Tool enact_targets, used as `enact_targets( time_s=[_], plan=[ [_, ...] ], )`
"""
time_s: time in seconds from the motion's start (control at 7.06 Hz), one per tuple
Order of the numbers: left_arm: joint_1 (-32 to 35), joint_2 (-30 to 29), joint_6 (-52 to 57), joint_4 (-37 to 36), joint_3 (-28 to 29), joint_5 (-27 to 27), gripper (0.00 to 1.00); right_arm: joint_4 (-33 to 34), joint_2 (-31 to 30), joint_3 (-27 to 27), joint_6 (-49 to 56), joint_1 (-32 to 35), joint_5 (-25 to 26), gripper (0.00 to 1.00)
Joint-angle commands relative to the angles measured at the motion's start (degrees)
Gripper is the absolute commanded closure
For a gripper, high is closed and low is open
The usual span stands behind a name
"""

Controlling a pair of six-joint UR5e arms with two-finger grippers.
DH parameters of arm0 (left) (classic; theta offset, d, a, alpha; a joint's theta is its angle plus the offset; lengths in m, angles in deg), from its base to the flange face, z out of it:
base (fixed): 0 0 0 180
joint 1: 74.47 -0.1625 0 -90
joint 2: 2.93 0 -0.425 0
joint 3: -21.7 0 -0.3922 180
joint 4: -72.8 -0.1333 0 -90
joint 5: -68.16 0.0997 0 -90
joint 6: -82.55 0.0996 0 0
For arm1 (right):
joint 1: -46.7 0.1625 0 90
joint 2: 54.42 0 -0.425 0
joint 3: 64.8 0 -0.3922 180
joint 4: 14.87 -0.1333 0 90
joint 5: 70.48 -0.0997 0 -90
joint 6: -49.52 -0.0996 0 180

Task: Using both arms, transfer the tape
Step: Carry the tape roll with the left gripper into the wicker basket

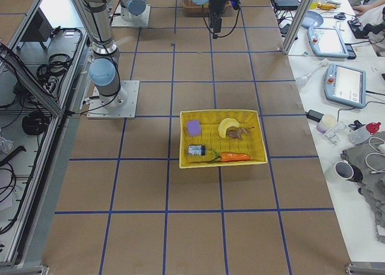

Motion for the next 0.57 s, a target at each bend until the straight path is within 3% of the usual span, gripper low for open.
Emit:
enact_targets(
  time_s=[0.0, 0.14, 0.42],
  plan=[
    [0.1, 1.7, 0.3, 11.5, 5.9, 1.1, 0.0, 1.6, -1.5, 3.0, -0.7, -0.6, -1.2, 0.01],
    [0.5, 3.5, 0.3, 21.9, 12.1, 0.9, 0.0, 2.2, -1.7, 2.9, -1.0, -1.0, -2.1, 0.0],
    [5.0, 6.4, 0.0, 30.9, 20.0, 0.5, 0.0, 2.8, -3.0, 3.3, -0.9, -1.9, -2.0, 0.0]
  ],
)
